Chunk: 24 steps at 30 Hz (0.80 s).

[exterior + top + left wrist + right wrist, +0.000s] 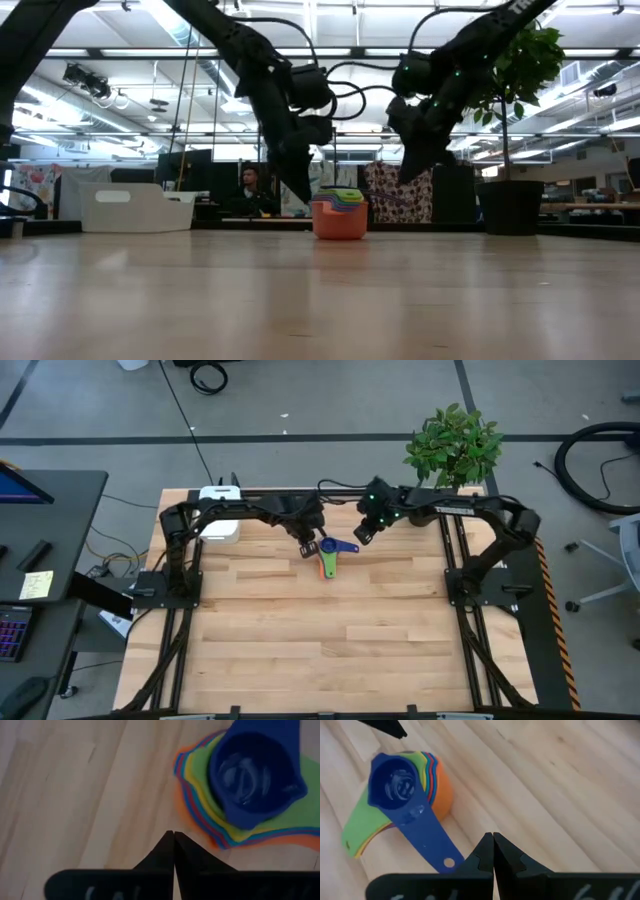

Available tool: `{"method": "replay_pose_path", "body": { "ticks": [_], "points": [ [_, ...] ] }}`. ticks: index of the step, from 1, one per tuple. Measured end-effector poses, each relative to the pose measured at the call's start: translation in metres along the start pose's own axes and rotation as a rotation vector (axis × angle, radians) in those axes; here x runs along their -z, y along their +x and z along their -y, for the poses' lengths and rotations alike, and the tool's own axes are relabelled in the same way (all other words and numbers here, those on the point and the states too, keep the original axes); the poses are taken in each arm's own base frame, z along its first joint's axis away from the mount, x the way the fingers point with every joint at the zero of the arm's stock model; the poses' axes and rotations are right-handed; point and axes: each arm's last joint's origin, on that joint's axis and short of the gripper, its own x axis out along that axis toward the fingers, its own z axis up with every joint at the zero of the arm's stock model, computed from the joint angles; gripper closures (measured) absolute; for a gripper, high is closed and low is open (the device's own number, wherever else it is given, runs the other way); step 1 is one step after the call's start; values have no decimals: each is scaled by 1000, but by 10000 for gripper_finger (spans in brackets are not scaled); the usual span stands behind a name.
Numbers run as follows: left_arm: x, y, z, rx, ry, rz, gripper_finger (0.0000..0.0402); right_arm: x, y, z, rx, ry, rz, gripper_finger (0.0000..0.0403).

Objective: Nest measuring cups in basket
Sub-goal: Adjust the measuring cups

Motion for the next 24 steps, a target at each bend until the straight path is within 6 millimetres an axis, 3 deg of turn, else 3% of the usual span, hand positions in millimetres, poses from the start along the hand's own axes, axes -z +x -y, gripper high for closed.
{"method": "replay_pose_path", "body": {
  "ticks": [16, 24],
  "points": [
    [36, 30, 5, 71, -121, -22, 397, 7, 41, -7, -62, 1, -95, 399],
    [33, 34, 25, 97, -95, 29, 397, 10, 42, -19, -145, -10, -123, 399]
  ]
}}
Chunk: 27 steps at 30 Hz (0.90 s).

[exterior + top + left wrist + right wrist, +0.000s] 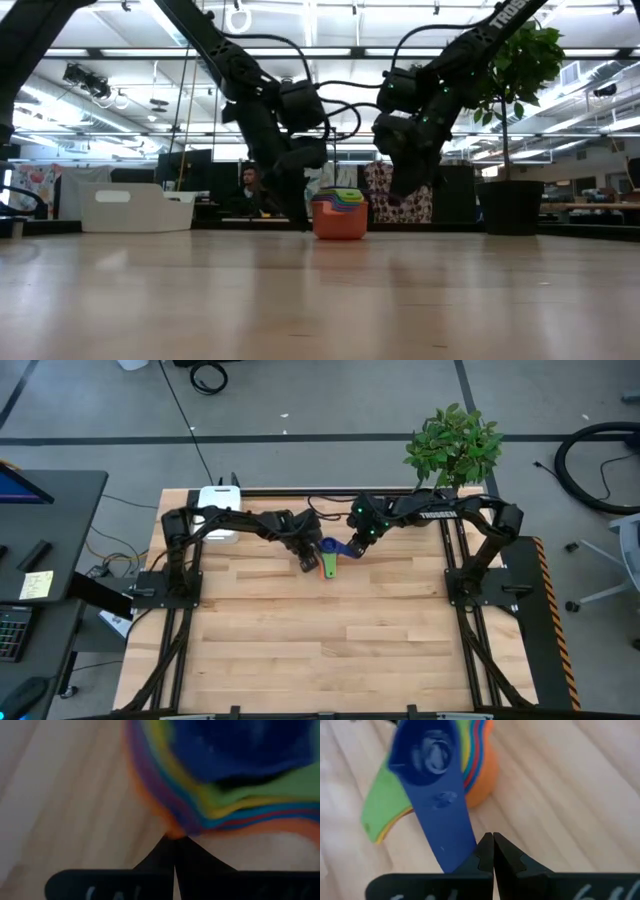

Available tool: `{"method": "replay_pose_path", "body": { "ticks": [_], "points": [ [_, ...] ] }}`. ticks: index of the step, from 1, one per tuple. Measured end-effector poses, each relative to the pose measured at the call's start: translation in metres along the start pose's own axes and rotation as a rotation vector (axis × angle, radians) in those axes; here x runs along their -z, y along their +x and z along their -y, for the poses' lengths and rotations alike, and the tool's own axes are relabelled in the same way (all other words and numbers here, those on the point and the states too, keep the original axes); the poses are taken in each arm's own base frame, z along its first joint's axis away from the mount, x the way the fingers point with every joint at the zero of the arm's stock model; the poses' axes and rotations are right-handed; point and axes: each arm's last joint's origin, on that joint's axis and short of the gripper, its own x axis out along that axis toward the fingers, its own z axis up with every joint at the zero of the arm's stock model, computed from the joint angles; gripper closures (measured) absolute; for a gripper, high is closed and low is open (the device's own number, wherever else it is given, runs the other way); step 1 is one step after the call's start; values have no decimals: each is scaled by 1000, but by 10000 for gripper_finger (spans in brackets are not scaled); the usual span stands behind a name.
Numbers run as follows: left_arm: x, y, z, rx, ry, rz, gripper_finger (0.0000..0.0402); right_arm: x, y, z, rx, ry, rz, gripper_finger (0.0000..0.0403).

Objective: Nest measuring cups in basket
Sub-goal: Adjust the measuring cups

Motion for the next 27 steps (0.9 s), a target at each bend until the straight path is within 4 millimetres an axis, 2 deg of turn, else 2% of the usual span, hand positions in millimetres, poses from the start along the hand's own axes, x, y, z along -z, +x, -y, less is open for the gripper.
{"method": "replay_pose_path", "body": {
  "ticks": [7, 12, 19, 27],
  "points": [
    [-8, 3, 27, 87, 16, 100, 397, 4, 4, -11, -40, 8, -25, 399],
    [-10, 3, 39, 109, 48, 139, 397, 7, 6, -20, -51, 9, -38, 399],
    [-14, 3, 42, 125, -9, 179, 397, 8, 9, -28, -67, -1, -29, 399],
    [-17, 2, 42, 133, -35, 207, 397, 7, 8, -29, -72, -1, -15, 399]
  ]
}}
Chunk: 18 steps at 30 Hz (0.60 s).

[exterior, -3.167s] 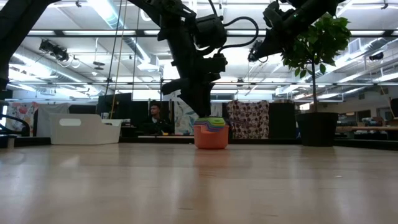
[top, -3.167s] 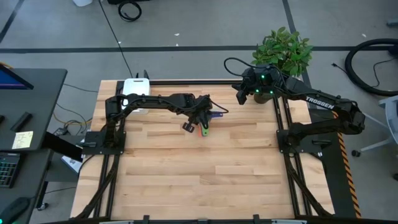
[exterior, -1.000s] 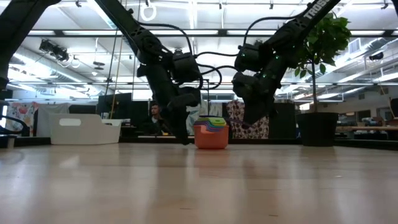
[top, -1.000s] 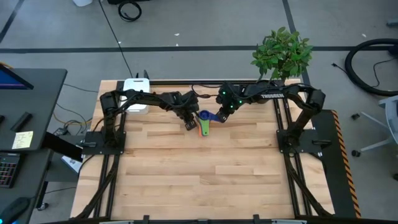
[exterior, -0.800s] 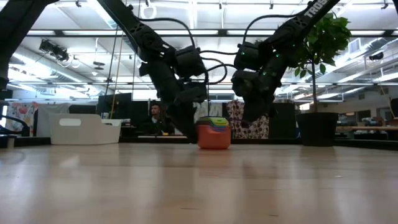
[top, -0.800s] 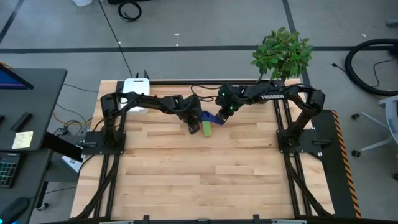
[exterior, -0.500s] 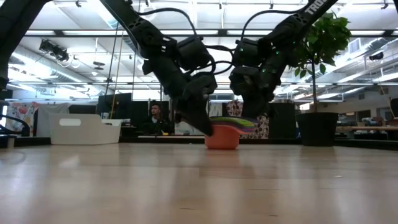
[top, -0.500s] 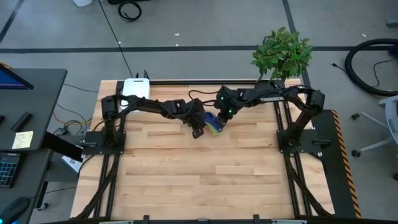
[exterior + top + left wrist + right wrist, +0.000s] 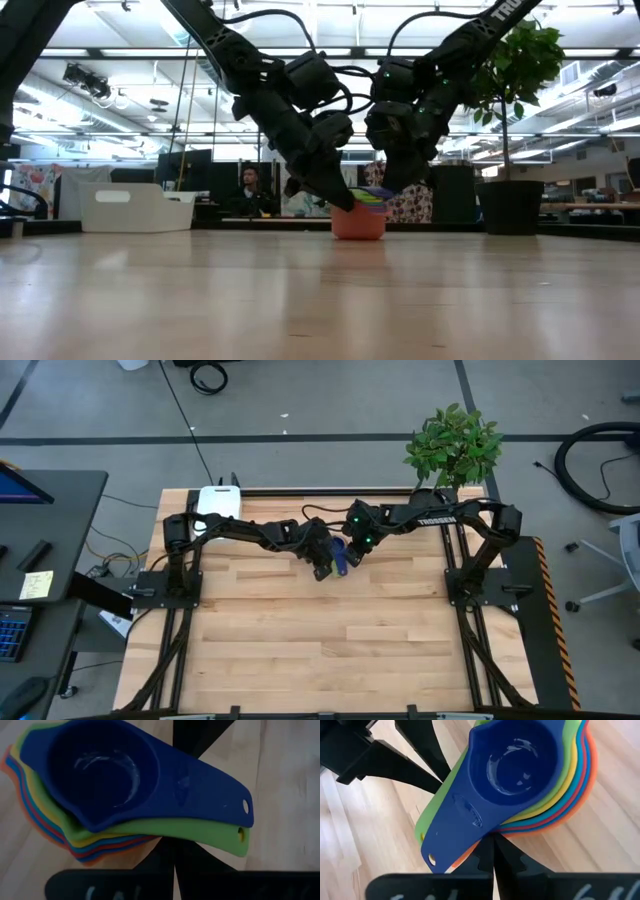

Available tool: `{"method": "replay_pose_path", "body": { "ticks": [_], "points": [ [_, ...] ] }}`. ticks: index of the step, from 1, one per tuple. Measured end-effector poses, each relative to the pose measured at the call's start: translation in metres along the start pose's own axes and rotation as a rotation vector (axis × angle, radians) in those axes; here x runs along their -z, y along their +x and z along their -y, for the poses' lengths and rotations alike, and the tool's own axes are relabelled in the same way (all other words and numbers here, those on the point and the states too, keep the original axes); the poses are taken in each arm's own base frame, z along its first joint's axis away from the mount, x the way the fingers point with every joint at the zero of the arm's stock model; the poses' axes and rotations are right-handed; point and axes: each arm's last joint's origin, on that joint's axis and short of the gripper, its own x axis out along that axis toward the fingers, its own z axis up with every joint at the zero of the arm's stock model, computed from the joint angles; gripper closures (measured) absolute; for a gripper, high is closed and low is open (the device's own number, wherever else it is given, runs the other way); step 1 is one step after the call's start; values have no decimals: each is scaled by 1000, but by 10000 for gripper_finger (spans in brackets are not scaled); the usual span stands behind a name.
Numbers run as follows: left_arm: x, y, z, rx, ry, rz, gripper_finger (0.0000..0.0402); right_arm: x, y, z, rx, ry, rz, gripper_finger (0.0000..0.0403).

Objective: Nest measuring cups in basket
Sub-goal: Adjust the measuring cups

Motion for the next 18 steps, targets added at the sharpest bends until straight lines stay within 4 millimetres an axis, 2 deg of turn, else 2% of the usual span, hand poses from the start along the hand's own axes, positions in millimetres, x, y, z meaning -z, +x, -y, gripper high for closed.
{"method": "replay_pose_path", "body": {
  "ticks": [12, 18],
  "points": [
    [1, 1, 3, 4, -24, -5, 397, 3, 0, 1, 11, 14, -27, 399],
    [4, 0, 1, -6, -25, -36, 397, 10, -1, 5, 96, 92, -84, 399]
  ]
}}
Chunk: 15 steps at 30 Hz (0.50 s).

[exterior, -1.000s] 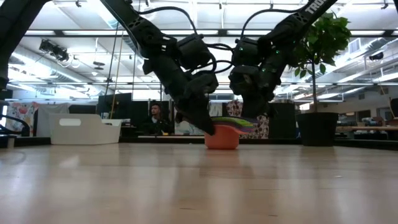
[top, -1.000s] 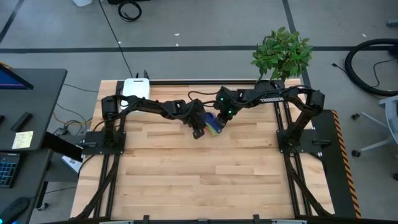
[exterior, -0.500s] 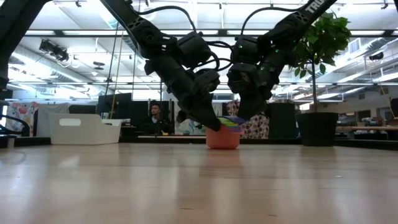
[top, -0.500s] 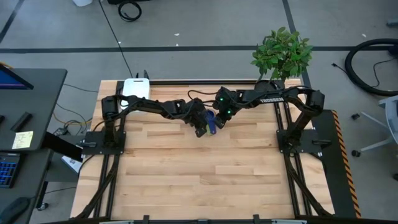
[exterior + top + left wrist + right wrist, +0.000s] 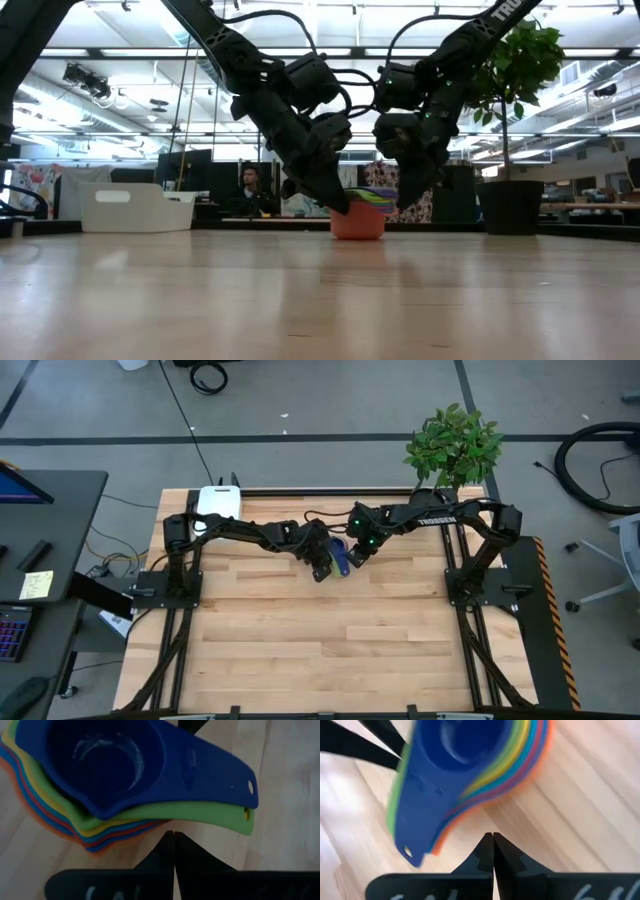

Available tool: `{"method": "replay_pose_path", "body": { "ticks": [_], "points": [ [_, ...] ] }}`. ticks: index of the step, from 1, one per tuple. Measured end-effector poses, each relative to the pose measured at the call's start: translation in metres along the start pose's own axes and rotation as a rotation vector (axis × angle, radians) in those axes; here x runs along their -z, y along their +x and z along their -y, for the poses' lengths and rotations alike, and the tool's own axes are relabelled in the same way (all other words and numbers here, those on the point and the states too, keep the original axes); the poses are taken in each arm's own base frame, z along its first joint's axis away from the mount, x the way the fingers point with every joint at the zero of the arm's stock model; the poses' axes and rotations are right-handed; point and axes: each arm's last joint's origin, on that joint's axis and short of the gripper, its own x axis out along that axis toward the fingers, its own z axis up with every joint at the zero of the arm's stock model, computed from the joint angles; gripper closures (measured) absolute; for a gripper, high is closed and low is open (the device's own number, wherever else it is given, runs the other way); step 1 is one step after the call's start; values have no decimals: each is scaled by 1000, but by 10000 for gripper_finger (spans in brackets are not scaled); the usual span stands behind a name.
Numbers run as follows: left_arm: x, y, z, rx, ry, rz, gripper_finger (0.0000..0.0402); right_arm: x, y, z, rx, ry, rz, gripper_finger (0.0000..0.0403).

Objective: Nest measuring cups in basket
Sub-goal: Adjust the measuring cups

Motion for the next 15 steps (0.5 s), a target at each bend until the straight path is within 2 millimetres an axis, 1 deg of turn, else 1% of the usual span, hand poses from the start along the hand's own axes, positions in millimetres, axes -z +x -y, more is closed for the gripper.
{"method": "replay_pose_path", "body": {
  "ticks": [8, 15],
  "points": [
    [0, 0, 2, 30, -46, -8, 397, 3, 1, -4, -27, -4, -30, 399],
    [0, 1, 6, 57, -45, 3, 397, 0, 3, -5, -40, -16, -6, 399]
  ]
}}
